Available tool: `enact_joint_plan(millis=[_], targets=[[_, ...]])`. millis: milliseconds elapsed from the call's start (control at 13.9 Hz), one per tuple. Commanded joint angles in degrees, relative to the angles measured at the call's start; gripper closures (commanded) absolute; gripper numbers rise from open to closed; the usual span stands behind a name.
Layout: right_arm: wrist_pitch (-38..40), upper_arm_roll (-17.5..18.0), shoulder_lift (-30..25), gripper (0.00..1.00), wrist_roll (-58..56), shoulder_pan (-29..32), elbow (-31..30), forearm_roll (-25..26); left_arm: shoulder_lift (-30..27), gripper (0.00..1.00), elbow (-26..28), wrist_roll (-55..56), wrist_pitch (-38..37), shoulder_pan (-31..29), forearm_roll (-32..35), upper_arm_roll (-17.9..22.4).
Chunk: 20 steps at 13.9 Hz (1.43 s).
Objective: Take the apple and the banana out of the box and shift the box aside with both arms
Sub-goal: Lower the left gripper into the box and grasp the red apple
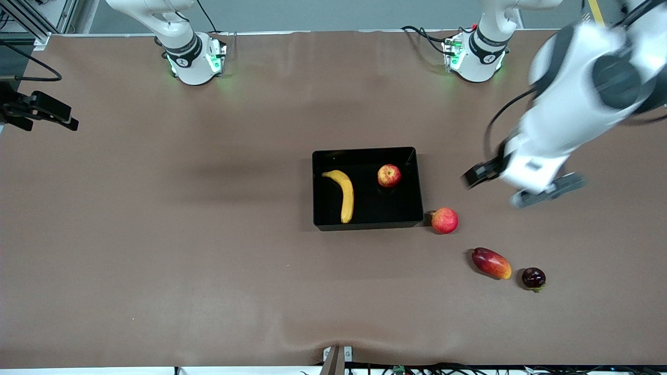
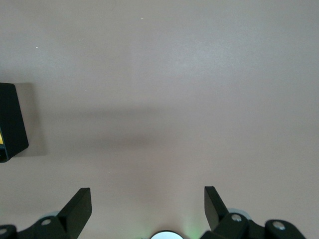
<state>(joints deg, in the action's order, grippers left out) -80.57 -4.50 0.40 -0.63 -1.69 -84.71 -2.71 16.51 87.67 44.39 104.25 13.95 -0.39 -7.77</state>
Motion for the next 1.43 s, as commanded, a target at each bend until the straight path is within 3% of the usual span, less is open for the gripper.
enact_joint_plan(millis=[0,287,646,861,1363], targets=[[0.24,0.19,0.57,0.0,0.1,0.37,0.77,0.6,7.37,0.0,-2.24,13.22,4.2,5.18,-0.32,0.21],[0.06,0.19,1.8,0.0,0.01,0.46,0.77,0.77,13.8,0.0,-0.15,25.19,10.08,11.35,-0.31,0.21],[0.06,0.19,2.67,0.0,0.01,0.37,0.77,0.77,12.49,0.0,11.19,34.68,14.4,14.69,0.39,0.3],[-0.02,0.19,3.29,0.0,0.01,0.29,0.77,0.77,12.67,0.0,16.19,43.66,21.85,16.1,3.47,0.13],[-0.9,0.28,7.34,0.0,0.1,0.37,1.74,0.07,13.11,0.0,20.61,43.77,23.28,16.28,5.66,0.13]])
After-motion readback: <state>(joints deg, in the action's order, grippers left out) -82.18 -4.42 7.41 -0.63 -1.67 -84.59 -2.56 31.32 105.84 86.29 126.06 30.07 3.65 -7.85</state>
